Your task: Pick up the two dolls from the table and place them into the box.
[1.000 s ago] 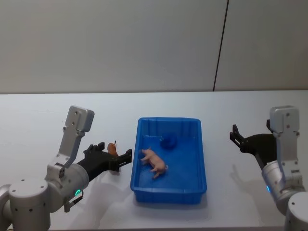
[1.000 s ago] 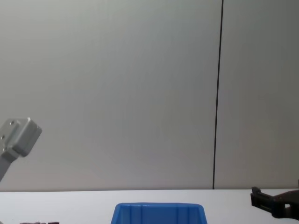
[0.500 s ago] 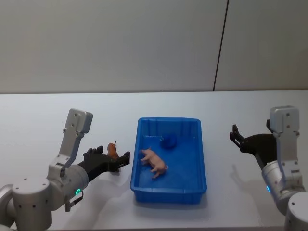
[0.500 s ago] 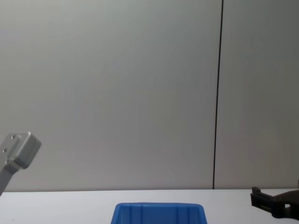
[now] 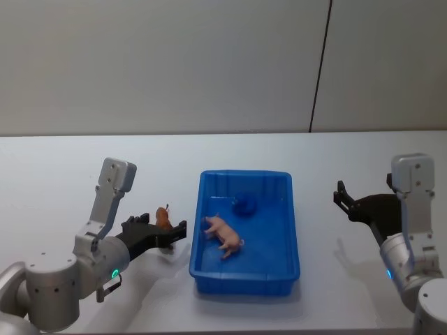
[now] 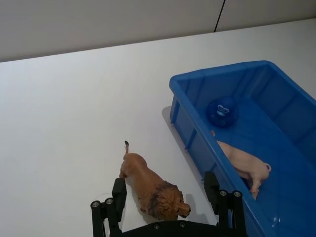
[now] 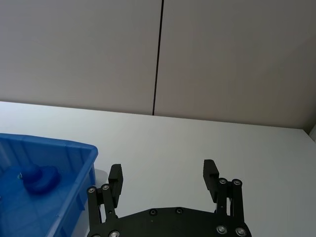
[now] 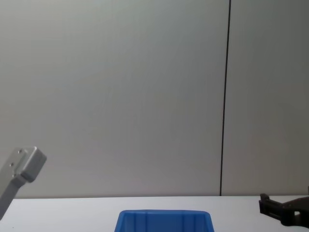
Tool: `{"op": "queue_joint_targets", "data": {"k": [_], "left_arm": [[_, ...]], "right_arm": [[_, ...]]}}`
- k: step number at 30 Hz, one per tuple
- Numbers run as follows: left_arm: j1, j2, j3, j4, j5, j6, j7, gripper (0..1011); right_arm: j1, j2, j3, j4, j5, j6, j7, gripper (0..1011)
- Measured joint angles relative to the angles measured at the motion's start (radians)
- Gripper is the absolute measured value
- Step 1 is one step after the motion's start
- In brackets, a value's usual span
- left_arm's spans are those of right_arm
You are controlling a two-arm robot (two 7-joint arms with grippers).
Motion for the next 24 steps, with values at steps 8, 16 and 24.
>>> {"op": "queue_joint_targets", "data": {"k": [8, 16, 24], "left_arm": [[-0.024, -0.014, 0.001, 0.044, 0.02, 0.015, -0.011, 856], [-0.042, -0.022, 0.002, 0.068, 0.049, 0.039, -0.014, 628], [-0.045, -0.017, 0.001, 0.048, 0.084, 0.062, -0.007, 457]], "right_arm": [[0.0, 0.0, 0.0, 0.0, 0.0, 0.0, 0.0, 1001], [0.0, 0.0, 0.0, 0.0, 0.0, 0.0, 0.0, 1001], [0.0, 0.0, 0.0, 0.0, 0.0, 0.0, 0.0, 1001]]}}
